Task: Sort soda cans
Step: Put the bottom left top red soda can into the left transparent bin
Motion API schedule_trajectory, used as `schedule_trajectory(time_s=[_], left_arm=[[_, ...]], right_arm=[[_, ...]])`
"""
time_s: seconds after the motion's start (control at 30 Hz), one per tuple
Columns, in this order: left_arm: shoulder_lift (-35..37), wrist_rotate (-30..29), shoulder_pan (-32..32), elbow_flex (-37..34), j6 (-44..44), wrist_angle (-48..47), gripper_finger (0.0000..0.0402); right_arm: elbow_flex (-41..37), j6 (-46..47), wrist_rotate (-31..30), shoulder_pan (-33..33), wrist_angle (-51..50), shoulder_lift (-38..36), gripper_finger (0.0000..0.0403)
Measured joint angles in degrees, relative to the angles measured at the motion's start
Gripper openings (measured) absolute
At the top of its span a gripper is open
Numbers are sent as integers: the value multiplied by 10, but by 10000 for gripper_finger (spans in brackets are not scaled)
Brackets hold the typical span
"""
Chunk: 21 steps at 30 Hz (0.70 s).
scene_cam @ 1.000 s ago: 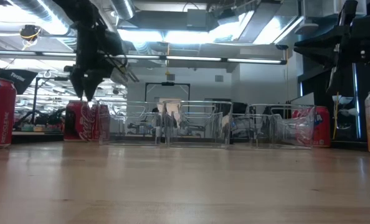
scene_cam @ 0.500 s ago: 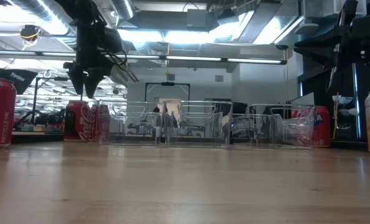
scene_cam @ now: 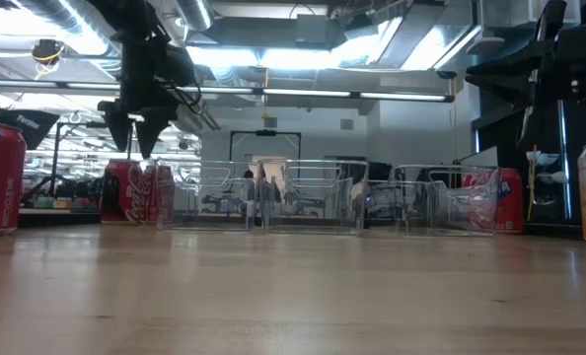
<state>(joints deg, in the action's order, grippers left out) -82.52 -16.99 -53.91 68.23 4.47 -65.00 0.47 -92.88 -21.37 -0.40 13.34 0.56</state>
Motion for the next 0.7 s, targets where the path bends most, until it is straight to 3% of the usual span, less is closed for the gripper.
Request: schedule_trajectory(time_s=[0.37, 0.7], left_arm=[[-12, -2, -6, -7, 15, 16, 372], [-55, -43, -5, -7, 1, 34, 372]], right_arm=[[0, 0, 0, 0, -1, 0, 46], [0, 0, 0, 0, -3, 0, 46]])
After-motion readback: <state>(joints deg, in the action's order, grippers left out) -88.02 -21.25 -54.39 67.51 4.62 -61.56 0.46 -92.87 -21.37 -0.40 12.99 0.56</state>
